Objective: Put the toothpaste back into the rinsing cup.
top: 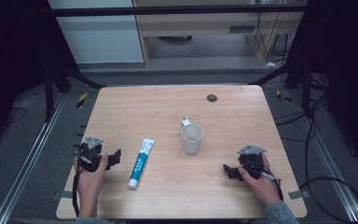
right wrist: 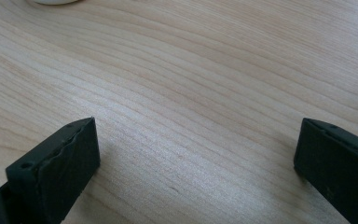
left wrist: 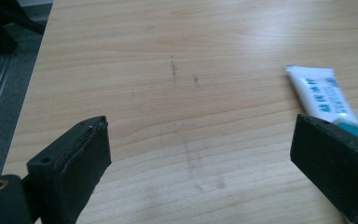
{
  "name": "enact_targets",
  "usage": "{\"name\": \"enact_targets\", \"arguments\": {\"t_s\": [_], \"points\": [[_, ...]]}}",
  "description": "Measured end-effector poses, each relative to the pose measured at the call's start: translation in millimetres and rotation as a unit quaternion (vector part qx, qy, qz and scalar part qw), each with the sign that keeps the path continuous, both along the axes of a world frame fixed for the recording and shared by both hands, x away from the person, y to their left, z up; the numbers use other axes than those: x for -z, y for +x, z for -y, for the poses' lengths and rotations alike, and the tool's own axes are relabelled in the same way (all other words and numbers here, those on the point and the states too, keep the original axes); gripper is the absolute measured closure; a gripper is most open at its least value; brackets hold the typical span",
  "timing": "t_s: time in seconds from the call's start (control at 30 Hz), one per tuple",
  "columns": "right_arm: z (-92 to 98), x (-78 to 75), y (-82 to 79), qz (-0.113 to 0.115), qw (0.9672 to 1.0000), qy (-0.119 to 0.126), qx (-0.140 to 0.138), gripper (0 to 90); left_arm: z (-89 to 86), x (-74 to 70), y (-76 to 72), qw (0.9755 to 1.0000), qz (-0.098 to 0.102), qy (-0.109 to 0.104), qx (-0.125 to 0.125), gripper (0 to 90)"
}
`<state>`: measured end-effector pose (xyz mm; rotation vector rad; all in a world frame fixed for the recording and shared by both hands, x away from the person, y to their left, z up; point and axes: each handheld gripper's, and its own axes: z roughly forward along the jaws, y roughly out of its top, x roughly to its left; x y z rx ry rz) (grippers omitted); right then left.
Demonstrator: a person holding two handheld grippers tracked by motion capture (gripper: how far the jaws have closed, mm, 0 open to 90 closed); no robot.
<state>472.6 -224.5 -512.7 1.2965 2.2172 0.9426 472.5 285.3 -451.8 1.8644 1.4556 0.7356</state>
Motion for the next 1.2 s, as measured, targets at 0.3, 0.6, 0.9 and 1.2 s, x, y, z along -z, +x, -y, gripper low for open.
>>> {"name": "enact_targets", "arguments": {"t_s": [0.3,0.6,0.9,1.2], "points": [[0.2,0.0,0.0,0.000,1.0000,-0.001,0.000,0.4,39.5,-28.8,-5.4,0.9986,-0.005,0.016,0.050,5.7],[0.1,0.0,0.0,0.000,1.0000,0.000,0.000,0.4,74.3,-23.2,2.9,0.9903,-0.065,0.065,0.105,9.0],[0.1,0.0,0.0,0.000,1.0000,0.000,0.000,0.4,104.4,-14.1,13.1,0.9803,-0.107,0.094,0.137,10.8],[0.1,0.0,-0.1,0.000,1.0000,0.000,0.000,0.4,111.7,-10.6,28.1,0.9765,-0.141,0.079,0.143,14.1]]}}
